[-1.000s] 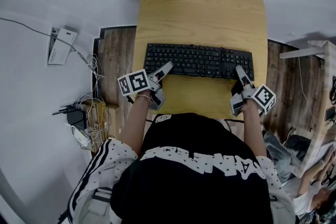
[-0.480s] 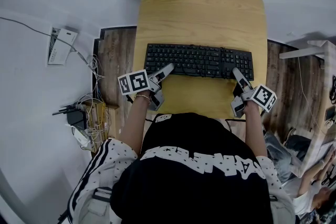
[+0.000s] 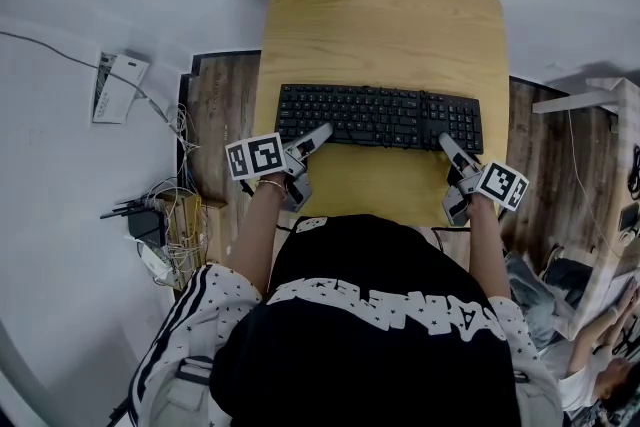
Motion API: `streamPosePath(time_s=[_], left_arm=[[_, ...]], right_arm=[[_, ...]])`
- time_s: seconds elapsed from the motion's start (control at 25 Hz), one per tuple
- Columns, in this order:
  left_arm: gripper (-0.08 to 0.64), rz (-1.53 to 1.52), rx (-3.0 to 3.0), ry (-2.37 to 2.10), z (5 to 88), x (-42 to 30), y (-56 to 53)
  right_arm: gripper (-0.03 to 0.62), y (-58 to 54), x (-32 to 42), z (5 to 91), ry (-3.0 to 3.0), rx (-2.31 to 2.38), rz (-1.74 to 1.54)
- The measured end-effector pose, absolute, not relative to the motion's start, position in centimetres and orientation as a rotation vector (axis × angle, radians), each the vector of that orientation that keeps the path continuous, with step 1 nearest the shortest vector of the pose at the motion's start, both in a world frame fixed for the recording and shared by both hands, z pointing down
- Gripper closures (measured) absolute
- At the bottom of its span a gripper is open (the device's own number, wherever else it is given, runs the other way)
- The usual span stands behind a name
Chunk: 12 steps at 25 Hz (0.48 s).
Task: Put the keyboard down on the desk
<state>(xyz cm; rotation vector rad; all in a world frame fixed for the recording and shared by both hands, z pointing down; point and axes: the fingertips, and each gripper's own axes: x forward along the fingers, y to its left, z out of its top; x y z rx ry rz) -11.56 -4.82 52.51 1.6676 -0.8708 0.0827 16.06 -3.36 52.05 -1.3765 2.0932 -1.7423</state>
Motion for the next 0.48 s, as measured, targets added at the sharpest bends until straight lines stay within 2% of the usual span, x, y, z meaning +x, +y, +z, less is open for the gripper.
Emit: streamPosePath(time_s=[0.48], left_arm=[[0.268, 0.141, 1.682, -0.849, 52.49, -11.31, -4.18]], right_arm=[[0.322, -3.01, 15.7, 52.12, 2.152, -1.34, -1.79]])
